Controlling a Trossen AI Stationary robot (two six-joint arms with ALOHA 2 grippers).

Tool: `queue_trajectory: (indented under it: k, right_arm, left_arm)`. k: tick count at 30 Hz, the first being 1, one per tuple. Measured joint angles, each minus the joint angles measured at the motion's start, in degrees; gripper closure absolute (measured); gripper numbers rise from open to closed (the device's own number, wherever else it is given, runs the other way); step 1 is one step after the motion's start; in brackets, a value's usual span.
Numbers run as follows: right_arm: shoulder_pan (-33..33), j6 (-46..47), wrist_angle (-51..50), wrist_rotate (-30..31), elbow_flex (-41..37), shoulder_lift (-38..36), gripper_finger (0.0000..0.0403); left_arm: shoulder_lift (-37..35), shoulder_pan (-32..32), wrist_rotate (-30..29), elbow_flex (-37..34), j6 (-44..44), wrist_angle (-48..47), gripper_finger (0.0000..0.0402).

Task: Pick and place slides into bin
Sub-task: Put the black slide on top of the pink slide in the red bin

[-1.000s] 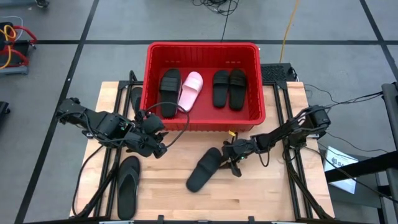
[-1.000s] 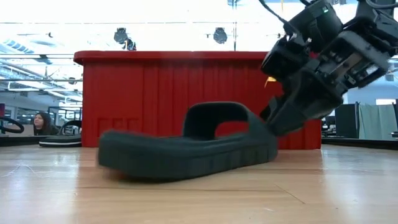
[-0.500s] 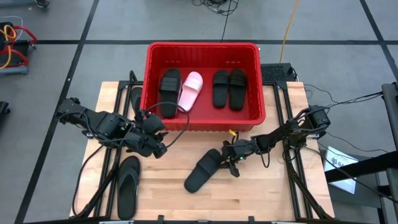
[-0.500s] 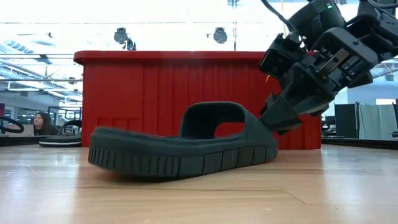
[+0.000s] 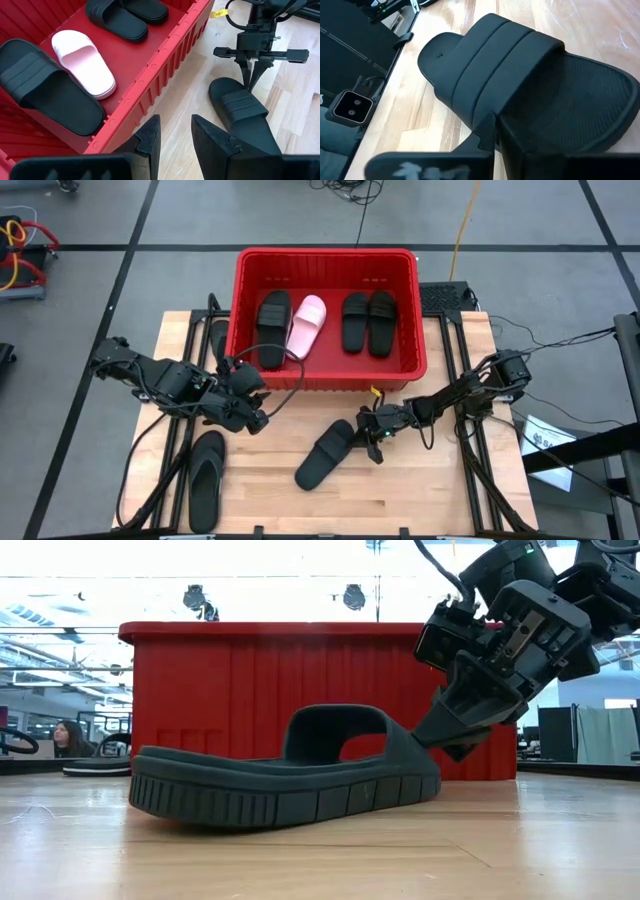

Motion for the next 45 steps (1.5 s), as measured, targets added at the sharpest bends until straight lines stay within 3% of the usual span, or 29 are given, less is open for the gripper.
queue_trajectory:
  k: [8,12,19,38,45]
  right_arm:
    - [0.0,0.1,0.0,-0.1,0.0,0.0,0.0401]
    - [0.0,0.1,-0.3,-0.1,0.0,-0.6,0.0402]
    - [-0.3,0.1,-0.1,0.1,0.0,-0.8,0.0402]
    - [-0.2,-0.1,0.2,-1.6,0.0,-0.8,0.0403]
    - [-0.2,-0.1,0.1,-1.6,0.0,-0.8,0.0403]
  left_arm:
    - [0.0,0.0,-0.3,0.0,0.7,0.0,0.0295]
    - [1.3,0.0,-1.4,0.0,6.9,0.0,0.0295]
    - [7.0,-2.9,-1.1,-0.1,19.4,1.2,0.0295]
    - [25.1,-4.7,1.6,-0.1,32.3,10.2,0.0295]
    - [30.3,-3.8,6.3,-0.1,39.7,18.2,0.0295]
